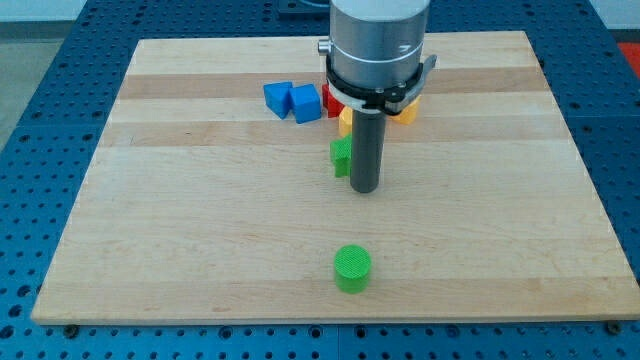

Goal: Move the green circle below the green star

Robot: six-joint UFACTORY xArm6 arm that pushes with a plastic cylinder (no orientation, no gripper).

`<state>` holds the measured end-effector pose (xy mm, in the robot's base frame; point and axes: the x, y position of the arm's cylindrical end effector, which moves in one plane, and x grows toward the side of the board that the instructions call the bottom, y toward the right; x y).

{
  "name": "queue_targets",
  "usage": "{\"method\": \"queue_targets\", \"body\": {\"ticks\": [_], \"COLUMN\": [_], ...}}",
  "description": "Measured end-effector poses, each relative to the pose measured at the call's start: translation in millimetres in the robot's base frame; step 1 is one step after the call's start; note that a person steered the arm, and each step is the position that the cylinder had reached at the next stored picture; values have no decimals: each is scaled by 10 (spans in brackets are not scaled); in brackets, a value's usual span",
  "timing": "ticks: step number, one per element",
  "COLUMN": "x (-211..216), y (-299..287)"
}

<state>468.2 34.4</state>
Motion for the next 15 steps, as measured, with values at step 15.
{"method": "queue_targets", "body": {"ticks": [15], "x": [818], "y": [202]}}
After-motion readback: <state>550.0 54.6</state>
